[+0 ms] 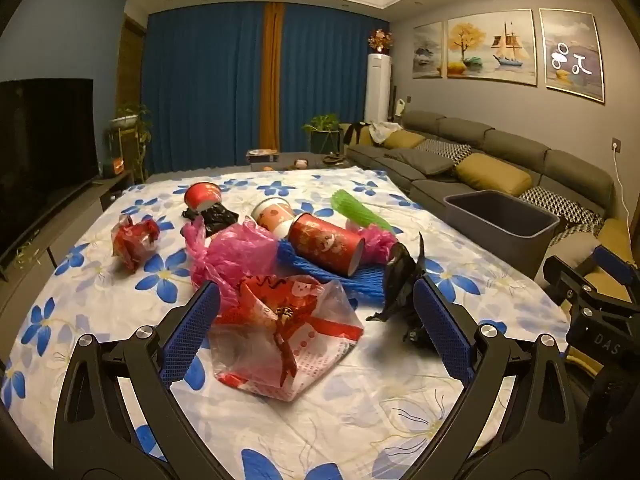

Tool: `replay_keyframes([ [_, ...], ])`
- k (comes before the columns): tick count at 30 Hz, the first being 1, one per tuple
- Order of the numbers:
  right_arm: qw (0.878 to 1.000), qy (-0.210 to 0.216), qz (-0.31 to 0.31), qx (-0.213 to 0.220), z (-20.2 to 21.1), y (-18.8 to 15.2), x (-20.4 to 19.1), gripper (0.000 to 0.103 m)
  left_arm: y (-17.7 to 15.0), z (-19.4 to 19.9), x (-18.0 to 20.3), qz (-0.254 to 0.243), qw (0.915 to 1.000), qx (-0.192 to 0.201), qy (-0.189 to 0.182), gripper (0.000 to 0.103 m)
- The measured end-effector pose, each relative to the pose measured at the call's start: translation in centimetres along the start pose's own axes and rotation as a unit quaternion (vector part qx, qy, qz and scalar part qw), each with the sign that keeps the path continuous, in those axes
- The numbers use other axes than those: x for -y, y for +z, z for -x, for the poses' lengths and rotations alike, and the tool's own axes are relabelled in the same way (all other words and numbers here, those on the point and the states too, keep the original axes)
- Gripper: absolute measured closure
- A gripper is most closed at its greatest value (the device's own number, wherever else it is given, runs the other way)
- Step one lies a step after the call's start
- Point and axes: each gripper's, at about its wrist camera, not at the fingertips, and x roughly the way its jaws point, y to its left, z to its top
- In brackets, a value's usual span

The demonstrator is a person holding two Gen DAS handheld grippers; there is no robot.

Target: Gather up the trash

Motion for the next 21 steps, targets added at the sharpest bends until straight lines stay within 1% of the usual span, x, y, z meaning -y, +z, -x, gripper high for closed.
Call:
replay_keyframes([
  [1, 1.000, 0.000, 0.000, 0.000, 0.01, 0.01, 0.02, 0.005, 0.00, -0.07, -0.10, 0.006, 0.9999, -0.005, -0.014, 0.008],
  [8, 1.000, -0.002, -0.002, 0.001, 0.18, 0.37, 0.46, 0.005, -0.06, 0.39, -0.08, 0.005, 0.9999, -0.002, -0.011, 0.008],
  [9, 1.000, -0.002, -0.002, 0.000, 0.14, 0.38, 0.47, 0.005, 0.09, -0.12, -0.32, 0.011, 0.9999, -0.007, -0.010, 0.008],
  [14, 1.000, -0.004, -0.001, 0.000, 0.26, 0.52, 0.58, 0.005, 0.25, -0.05, -0.56, 0.011, 0.9999, 0.000, -0.011, 0.008],
  [15, 1.000, -0.005, -0.001, 0.000, -0.02, 0.05, 0.36, 0.005, 0.28, -0.11, -0.60, 0.011, 0.9999, 0.000, -0.011, 0.008],
  [21, 1.000, -0.006, -0.001, -0.002, -0.12, -0.17, 0.32, 0.005, 0.41, 0.34, -0.19, 0.012, 0.9999, 0.004, -0.007, 0.008],
])
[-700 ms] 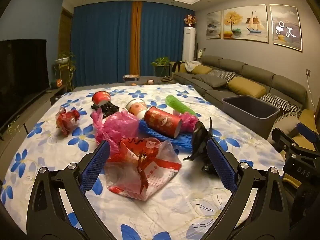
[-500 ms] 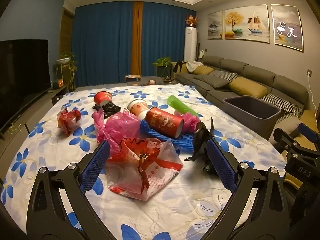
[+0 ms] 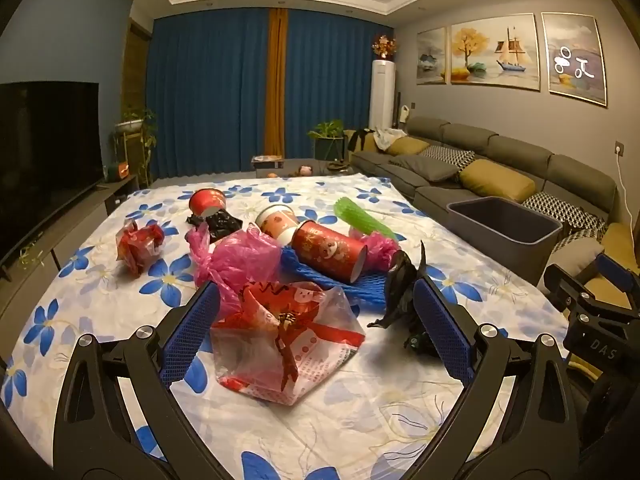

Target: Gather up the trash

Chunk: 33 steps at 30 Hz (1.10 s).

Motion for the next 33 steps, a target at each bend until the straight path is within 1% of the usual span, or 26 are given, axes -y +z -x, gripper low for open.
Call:
replay_keyframes([
  [33, 1.000, 0.006, -0.001, 0.008, 0.33, 0.04, -0.21, 0.005, -0.04, 0.21, -0.02, 0.003, 0.9999, 0.009, 0.005, 0.008],
])
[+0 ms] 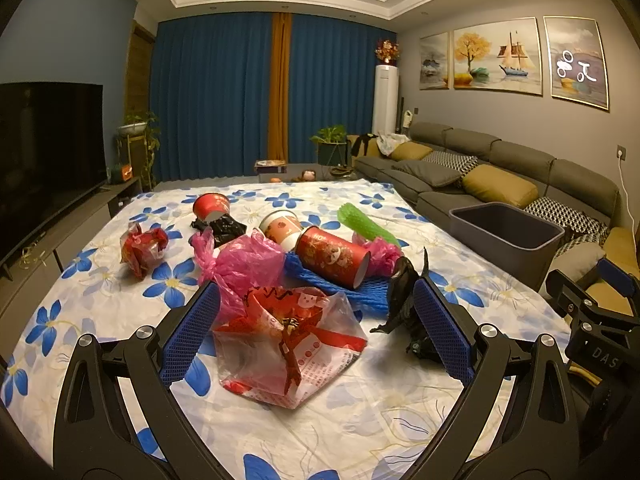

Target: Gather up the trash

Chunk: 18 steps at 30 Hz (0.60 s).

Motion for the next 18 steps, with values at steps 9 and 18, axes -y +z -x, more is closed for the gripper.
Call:
replay_keyframes([
  [9, 1.000, 0.000, -0.001, 0.000, -0.06, 0.02, -0.03, 0.005, 0.20, 0.02, -0.11, 0.000, 1.0000, 0.002, 0.002, 0.008],
  [18, 1.000, 0.001, -0.006, -0.006, -0.49, -0.02, 0.05, 0.005, 0.26, 0.02, 0.04, -0.008, 1.0000, 0.005, 0.003, 0.008],
])
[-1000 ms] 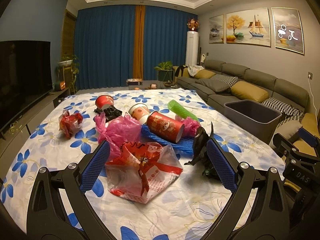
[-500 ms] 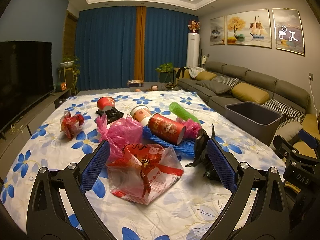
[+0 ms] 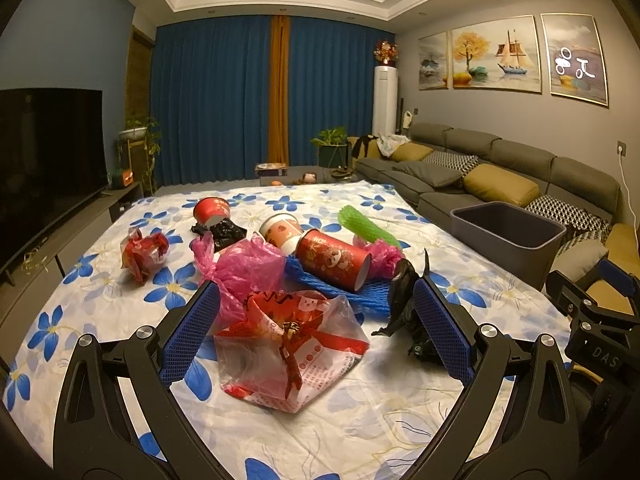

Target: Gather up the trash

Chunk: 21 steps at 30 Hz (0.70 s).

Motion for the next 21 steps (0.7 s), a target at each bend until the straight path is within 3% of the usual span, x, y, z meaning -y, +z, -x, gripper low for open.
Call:
replay_keyframes([
  [14, 1.000, 0.000, -0.003, 0.002, 0.04, -0.04, 0.14, 0.005, -0.28, -0.32, 0.42, -0.009, 1.0000, -0.001, -0.002, 0.008],
  [21, 1.000, 0.004, -0.009, -0.003, -0.21, -0.19, 0.28, 0.005, -0.32, -0.06, 0.40, -0.013, 0.9995, 0.022, 0.019, 0.008],
])
